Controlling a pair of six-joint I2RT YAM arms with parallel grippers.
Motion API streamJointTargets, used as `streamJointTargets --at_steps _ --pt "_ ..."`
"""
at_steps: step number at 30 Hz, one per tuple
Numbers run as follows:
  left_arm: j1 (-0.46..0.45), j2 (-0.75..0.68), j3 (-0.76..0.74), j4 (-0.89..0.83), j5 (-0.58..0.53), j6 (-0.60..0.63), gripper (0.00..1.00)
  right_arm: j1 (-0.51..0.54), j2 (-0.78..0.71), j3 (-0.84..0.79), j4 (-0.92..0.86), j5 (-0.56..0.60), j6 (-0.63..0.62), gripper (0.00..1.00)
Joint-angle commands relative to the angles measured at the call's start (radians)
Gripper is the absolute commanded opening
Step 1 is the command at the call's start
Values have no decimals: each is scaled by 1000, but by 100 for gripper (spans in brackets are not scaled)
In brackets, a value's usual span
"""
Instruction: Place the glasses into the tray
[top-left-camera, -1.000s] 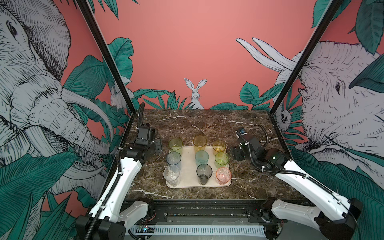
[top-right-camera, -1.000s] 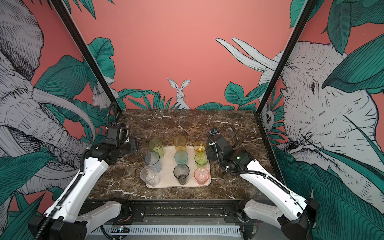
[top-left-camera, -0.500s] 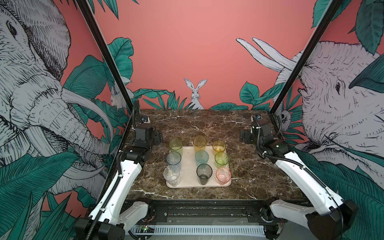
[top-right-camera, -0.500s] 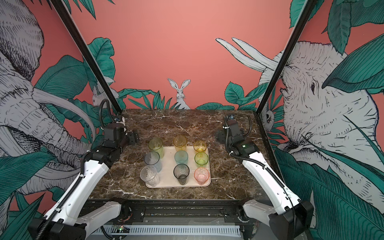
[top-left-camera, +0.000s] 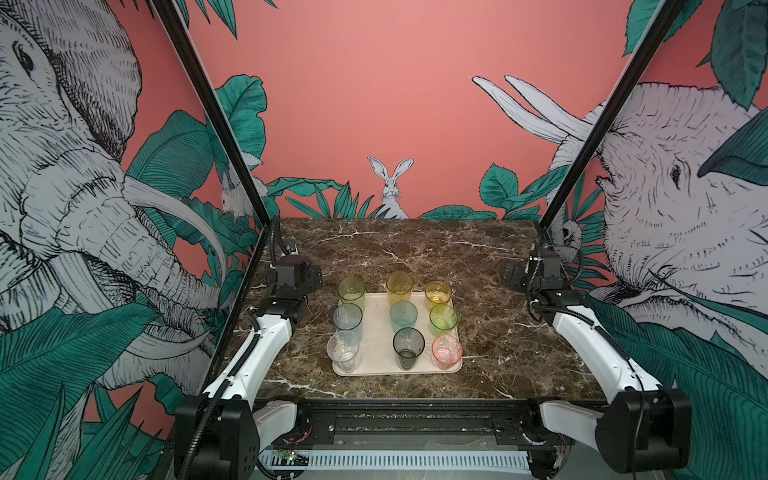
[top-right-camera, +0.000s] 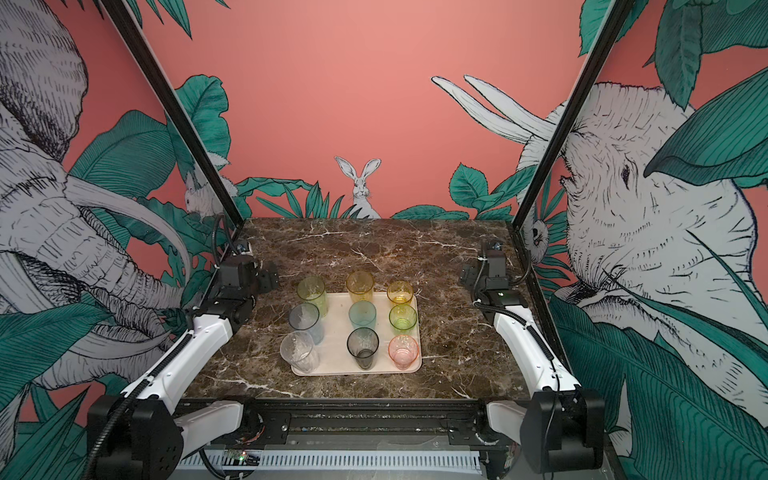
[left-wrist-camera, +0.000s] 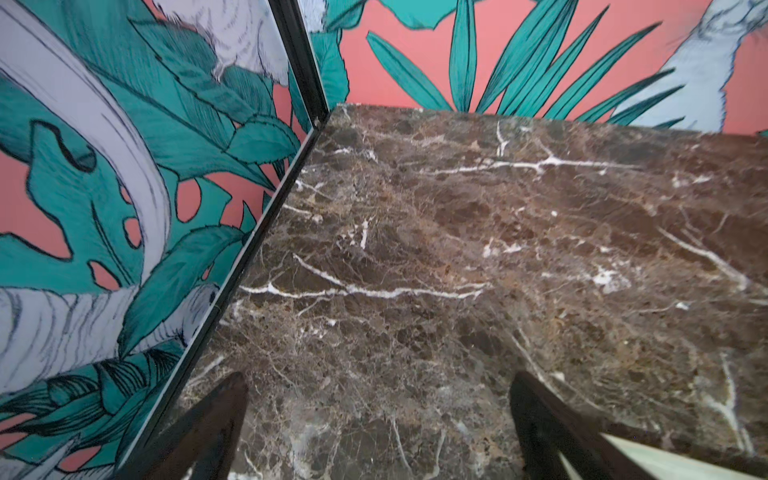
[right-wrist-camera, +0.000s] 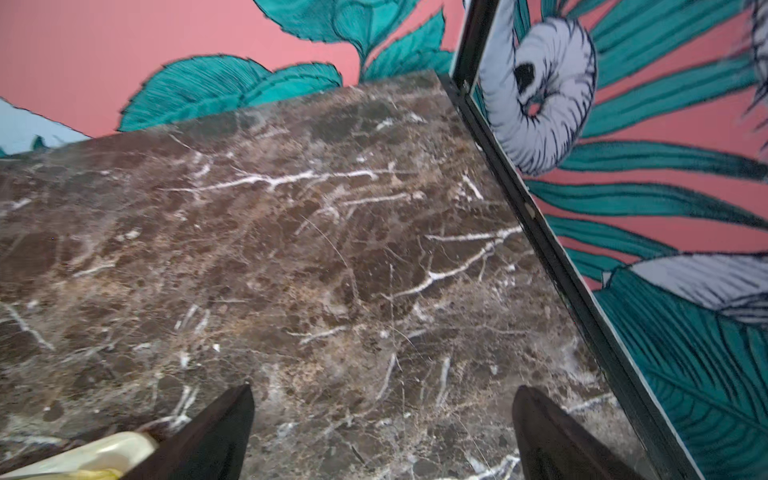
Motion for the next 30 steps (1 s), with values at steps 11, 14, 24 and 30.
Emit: streamJointTargets --at_steps 11,14,24,30 --pt "53 117 -342 573 -175 89 99 -18 74 -323 629 238 -187 99" --pt "54 127 -341 587 -121 88 99 -18 102 -391 768 217 -226 99" --pt "54 214 -343 755 50 117 99 -18 229 -552 1206 44 -260 99" --pt "54 268 -418 978 109 180 99 -18 361 -569 1369 -5 -281 99"
